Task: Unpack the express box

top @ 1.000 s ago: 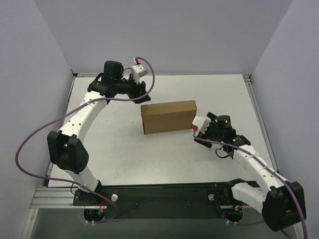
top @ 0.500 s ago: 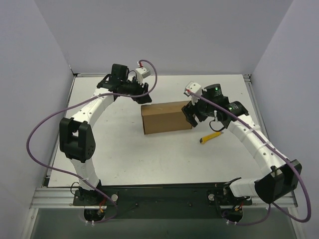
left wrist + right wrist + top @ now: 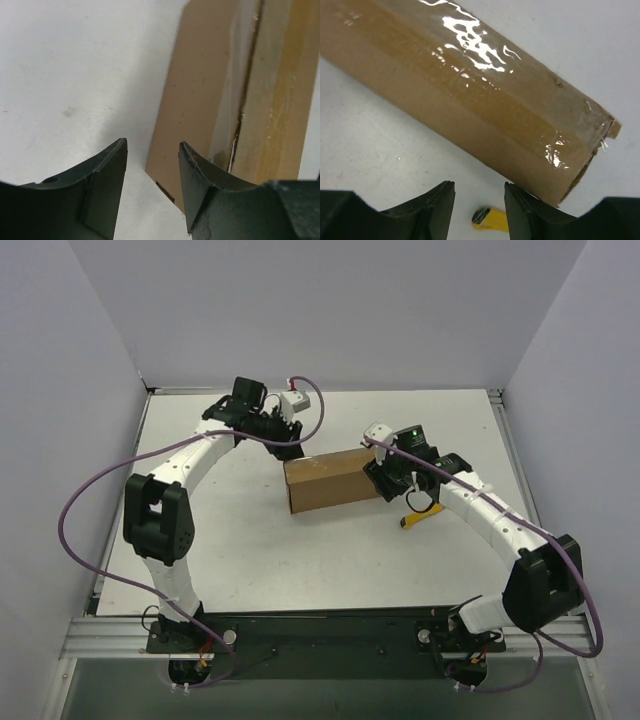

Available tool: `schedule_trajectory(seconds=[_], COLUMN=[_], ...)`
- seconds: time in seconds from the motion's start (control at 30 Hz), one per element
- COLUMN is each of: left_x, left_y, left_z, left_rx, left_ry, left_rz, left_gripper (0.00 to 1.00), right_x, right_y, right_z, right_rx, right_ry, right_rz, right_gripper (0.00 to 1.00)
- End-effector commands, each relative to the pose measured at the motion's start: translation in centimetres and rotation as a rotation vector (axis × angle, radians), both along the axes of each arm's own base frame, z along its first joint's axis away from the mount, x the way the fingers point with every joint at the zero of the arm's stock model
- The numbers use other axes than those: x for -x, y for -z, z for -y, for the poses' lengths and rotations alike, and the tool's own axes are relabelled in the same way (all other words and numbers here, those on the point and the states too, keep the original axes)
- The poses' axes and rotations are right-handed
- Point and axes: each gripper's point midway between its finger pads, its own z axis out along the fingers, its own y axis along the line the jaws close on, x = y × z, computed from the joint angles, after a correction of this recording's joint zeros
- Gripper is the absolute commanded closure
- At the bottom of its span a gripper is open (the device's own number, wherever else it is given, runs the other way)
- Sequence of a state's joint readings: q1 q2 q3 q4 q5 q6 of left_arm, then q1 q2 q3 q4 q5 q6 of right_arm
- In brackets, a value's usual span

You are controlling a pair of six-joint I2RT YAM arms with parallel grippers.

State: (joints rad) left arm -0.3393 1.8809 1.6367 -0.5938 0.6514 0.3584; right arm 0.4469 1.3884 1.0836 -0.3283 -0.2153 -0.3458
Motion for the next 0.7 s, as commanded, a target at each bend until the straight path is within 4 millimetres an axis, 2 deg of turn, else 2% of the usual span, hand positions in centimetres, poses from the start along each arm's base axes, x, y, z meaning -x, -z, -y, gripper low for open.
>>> schedule_trajectory(seconds=[0.0, 0.03, 0.1, 0.13, 0.23, 0.27, 0.3, 0.37, 0.5, 0.6, 0.63, 0.67], left_x=[8.3, 9.6, 11.1, 12.0, 12.2, 12.4, 12.5, 12.9, 13.1, 12.8, 12.8, 12.6], left_y=[-1.3, -2.7, -2.9, -3.1, -3.4, -3.4, -3.7, -3.4, -3.3, -2.6, -2.6, -2.7], left_z=[1.5, 1.8, 1.9, 1.7, 1.2, 1.1, 1.1, 1.1, 1.2, 1.7, 1.9, 2.2], left_rx=[0.06, 0.072, 0.069, 0.063, 0.057, 0.054, 0.057, 0.064, 0.064, 0.05, 0.056, 0.067], left_ry=[0.232, 0.26, 0.304, 0.304, 0.29, 0.291, 0.29, 0.29, 0.288, 0.31, 0.32, 0.327], left_rz=[-0.054, -0.014, 0.027, 0.047, 0.102, 0.104, 0.112, 0.111, 0.126, 0.142, 0.144, 0.153], left_gripper=[0.45, 0.45, 0.45, 0.45, 0.45, 0.46, 0.46, 0.46, 0.46, 0.46, 0.46, 0.46], right_x=[-4.0, -4.4, -5.5, -5.8, -7.5, -7.5, -6.5, -6.6, -5.7, -4.7, -4.6, -4.6], right_y=[0.5, 1.1, 1.0, 1.9, 2.6, 2.8, 3.3, 4.1, 5.4, 5.9, 5.6, 6.1], right_z=[-0.3, -0.4, -0.6, -0.8, -2.6, -3.8, -5.4, -7.3, -9.6, -9.5, -9.0, -7.6], right_rx=[0.051, 0.069, 0.072, 0.078, 0.022, -0.02, -0.071, -0.105, -0.155, -0.144, -0.136, -0.094], right_ry=[0.019, 0.011, 0.012, 0.011, -0.012, -0.047, -0.12, -0.143, -0.146, -0.122, -0.106, -0.064], right_rz=[0.108, 0.101, 0.127, 0.117, 0.127, 0.104, 0.045, -0.006, -0.072, -0.109, -0.1, -0.094], right_gripper=[0.54, 0.53, 0.46, 0.43, 0.34, 0.33, 0.33, 0.33, 0.32, 0.31, 0.3, 0.3])
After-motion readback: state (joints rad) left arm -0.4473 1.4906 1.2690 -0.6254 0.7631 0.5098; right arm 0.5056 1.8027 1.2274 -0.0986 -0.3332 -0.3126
